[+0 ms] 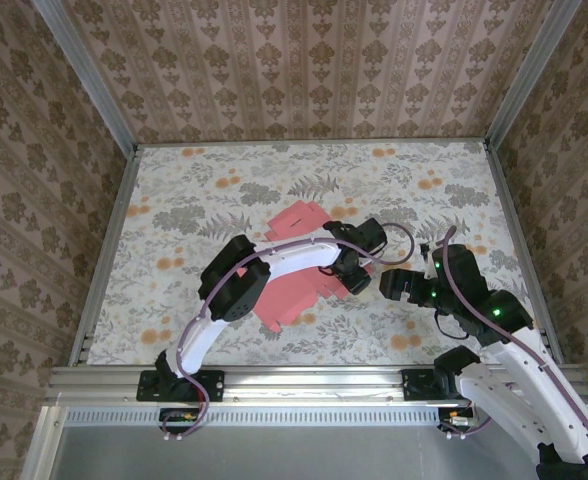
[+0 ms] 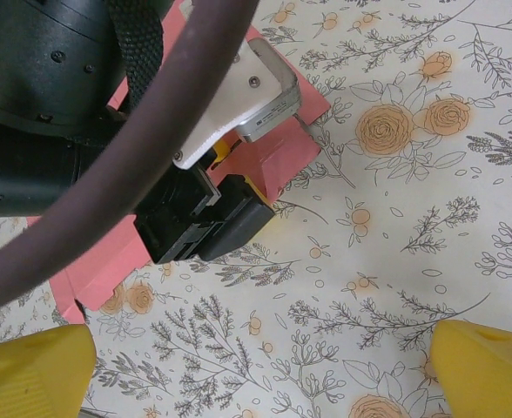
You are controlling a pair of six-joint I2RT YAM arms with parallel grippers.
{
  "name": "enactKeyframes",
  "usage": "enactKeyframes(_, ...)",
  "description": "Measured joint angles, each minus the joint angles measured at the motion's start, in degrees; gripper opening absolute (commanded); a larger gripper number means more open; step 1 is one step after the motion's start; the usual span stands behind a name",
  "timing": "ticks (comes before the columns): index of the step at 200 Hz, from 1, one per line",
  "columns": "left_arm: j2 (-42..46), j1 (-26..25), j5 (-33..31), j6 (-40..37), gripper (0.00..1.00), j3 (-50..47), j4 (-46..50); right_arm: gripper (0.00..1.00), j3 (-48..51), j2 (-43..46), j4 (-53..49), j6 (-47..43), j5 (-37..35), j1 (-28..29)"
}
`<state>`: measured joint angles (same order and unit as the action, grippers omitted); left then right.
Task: Fold the paper box
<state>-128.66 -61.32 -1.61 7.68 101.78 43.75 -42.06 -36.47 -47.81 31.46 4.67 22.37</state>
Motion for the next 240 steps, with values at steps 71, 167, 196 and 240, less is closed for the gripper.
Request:
enactKeyframes(71,0.0,0.0,-1.2,0.0,0.74,0.0,0.0,1.0,0.0,0.1,0.0,0.0,0.0,0.0)
enactKeyframes(167,0.0,0.3,1.5,0.0,0.62,0.0,0.5,1.0,0.0,0.1,0.0,0.0,0.0,0.0)
enactKeyframes(196,0.0,0.3,2.0,0.0,0.56,0.0,0.7,1.0,0.0,0.1,0.0,0.0,0.0,0.0)
enactKeyframes(240,0.0,0.3,2.8,0.0,0.49,0.0,0.7,1.0,0.0,0.1,0.0,0.0,0.0,0.0)
